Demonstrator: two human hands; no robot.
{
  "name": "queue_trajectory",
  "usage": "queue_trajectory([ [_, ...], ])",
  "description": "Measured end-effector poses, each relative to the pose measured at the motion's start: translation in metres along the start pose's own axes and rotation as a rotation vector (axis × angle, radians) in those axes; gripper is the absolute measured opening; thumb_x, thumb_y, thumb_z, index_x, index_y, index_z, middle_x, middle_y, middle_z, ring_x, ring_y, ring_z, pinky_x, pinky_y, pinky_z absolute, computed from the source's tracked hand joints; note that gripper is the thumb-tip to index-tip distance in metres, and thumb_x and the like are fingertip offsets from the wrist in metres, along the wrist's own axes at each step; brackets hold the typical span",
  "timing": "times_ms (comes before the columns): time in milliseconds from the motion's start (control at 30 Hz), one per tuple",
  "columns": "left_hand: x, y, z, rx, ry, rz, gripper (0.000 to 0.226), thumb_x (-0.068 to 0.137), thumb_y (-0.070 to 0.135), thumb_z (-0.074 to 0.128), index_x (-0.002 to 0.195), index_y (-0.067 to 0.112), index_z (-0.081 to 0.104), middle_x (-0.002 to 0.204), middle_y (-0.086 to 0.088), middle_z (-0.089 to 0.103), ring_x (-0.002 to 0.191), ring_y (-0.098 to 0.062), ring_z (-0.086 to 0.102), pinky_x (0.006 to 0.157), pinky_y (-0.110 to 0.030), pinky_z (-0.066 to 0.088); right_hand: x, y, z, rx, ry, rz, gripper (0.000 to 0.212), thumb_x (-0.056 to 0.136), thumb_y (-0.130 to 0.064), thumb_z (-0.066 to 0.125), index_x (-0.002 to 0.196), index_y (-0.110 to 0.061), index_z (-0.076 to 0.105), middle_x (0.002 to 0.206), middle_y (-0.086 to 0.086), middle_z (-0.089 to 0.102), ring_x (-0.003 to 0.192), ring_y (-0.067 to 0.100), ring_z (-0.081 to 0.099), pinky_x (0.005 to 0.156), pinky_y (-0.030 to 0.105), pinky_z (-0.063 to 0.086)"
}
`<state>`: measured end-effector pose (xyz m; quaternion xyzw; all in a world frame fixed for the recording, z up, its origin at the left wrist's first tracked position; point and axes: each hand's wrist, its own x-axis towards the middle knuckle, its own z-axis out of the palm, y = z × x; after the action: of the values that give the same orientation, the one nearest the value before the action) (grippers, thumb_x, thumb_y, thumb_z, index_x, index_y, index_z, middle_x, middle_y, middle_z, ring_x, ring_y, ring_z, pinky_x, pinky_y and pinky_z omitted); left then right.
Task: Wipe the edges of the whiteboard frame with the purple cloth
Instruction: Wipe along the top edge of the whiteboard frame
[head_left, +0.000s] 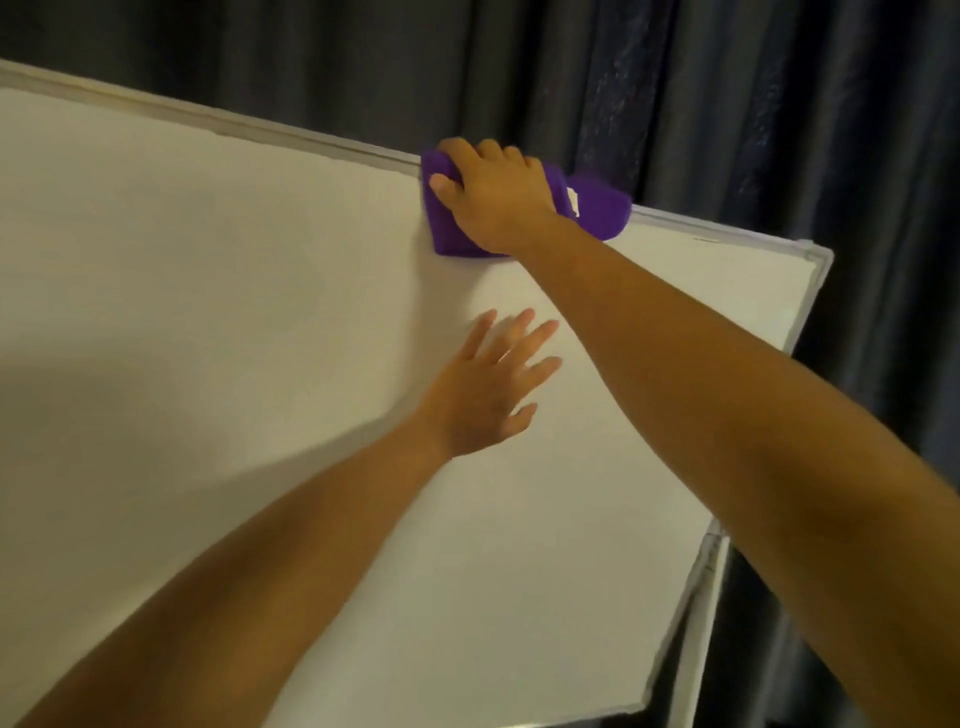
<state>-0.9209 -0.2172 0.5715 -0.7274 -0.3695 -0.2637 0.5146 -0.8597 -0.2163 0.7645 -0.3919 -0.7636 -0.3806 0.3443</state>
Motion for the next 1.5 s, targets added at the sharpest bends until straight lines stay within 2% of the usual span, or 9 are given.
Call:
queue_trajectory([
  [67, 0.023, 0.014, 0.014, -0.017, 0.070, 0.014, 0.053, 0.097, 0.044, 0.063, 0.144, 0.018, 0.063, 0.159, -0.014, 0.052, 0.151, -0.041, 0.044, 0.121, -0.067, 0.032, -0.001, 0.003, -0.003, 0.008, 0.021, -0.032, 0.050, 0.101, -0.052, 0.028, 0.145, -0.028, 0.037, 0.139, 0.008, 0.051, 0.123, 0.032, 0.050, 0.103, 0.047, 0.036],
  [267, 0.056, 0.050, 0.046, -0.063, 0.209, -0.193, 0.054, 0.094, 0.027, 0.058, 0.145, 0.012, 0.055, 0.153, -0.016, 0.056, 0.149, -0.037, 0.044, 0.122, -0.064, 0.034, -0.016, 0.035, 0.008, 0.109, 0.157, -0.037, 0.047, 0.100, -0.053, 0.034, 0.139, -0.028, 0.045, 0.132, 0.002, 0.058, 0.118, 0.025, 0.053, 0.100, 0.041, 0.037],
  [467, 0.062, 0.059, 0.071, 0.068, 0.084, -0.180, 0.068, 0.100, 0.041, 0.053, 0.163, 0.025, 0.035, 0.176, -0.010, 0.017, 0.164, -0.034, 0.012, 0.131, -0.057, -0.002, -0.056, 0.151, 0.013, 0.172, 0.156, 0.007, 0.044, 0.099, -0.051, 0.044, 0.136, -0.027, 0.050, 0.124, 0.004, 0.063, 0.110, 0.027, 0.056, 0.096, 0.042, 0.038],
  [700, 0.064, 0.061, 0.098, 0.120, 0.221, -0.169, 0.068, 0.104, 0.045, 0.043, 0.167, 0.028, 0.025, 0.178, -0.006, 0.008, 0.165, -0.032, 0.003, 0.132, -0.057, 0.001, -0.118, 0.303, 0.006, 0.026, 0.135, 0.119, 0.050, 0.098, -0.058, 0.039, 0.133, -0.025, 0.050, 0.118, 0.010, 0.064, 0.102, 0.033, 0.059, 0.087, 0.048, 0.045],
  [833, 0.071, 0.072, 0.107, 0.138, 0.271, -0.214, 0.063, 0.101, 0.043, 0.047, 0.161, 0.024, 0.039, 0.178, -0.008, 0.011, 0.165, -0.035, 0.006, 0.130, -0.065, 0.005, -0.144, 0.363, 0.008, -0.034, 0.152, 0.160, 0.055, 0.098, -0.062, 0.032, 0.133, -0.024, 0.048, 0.117, 0.010, 0.064, 0.100, 0.033, 0.060, 0.085, 0.046, 0.047],
  [967, 0.110, 0.106, 0.105, 0.192, 0.206, -0.353, 0.065, 0.101, 0.057, 0.035, 0.158, 0.025, 0.038, 0.177, -0.011, 0.008, 0.164, -0.039, 0.000, 0.120, -0.081, -0.001, -0.146, 0.374, 0.020, -0.011, 0.218, 0.190, 0.055, 0.097, -0.064, 0.030, 0.131, -0.025, 0.048, 0.116, 0.006, 0.065, 0.099, 0.028, 0.061, 0.086, 0.044, 0.048],
  [1100, 0.129, 0.110, 0.104, 0.142, 0.224, -0.498, 0.065, 0.101, 0.060, 0.032, 0.155, 0.025, 0.039, 0.177, -0.012, 0.010, 0.164, -0.040, 0.000, 0.124, -0.075, 0.000, -0.140, 0.372, 0.023, 0.002, 0.192, 0.173, 0.052, 0.097, -0.061, 0.034, 0.133, -0.027, 0.048, 0.119, 0.004, 0.063, 0.104, 0.026, 0.058, 0.088, 0.040, 0.045],
  [1333, 0.183, 0.164, 0.103, -0.001, 0.297, -0.100, 0.055, 0.097, 0.046, 0.052, 0.142, 0.017, 0.064, 0.162, -0.018, 0.047, 0.156, -0.043, 0.034, 0.127, -0.065, 0.025, -0.103, 0.320, -0.002, -0.009, 0.102, -0.137, 0.050, 0.101, -0.055, 0.030, 0.145, -0.032, 0.040, 0.125, 0.000, 0.062, 0.108, 0.022, 0.058, 0.090, 0.038, 0.043],
  [1500, 0.204, 0.178, 0.135, 0.037, 0.211, -0.057, 0.060, 0.103, 0.049, 0.043, 0.157, 0.024, 0.045, 0.176, -0.013, 0.018, 0.163, -0.041, 0.009, 0.130, -0.064, -0.001, -0.072, 0.275, 0.008, 0.044, 0.112, -0.273, 0.051, 0.102, -0.054, 0.030, 0.149, -0.033, 0.035, 0.123, -0.002, 0.060, 0.104, 0.016, 0.057, 0.069, 0.016, 0.031],
])
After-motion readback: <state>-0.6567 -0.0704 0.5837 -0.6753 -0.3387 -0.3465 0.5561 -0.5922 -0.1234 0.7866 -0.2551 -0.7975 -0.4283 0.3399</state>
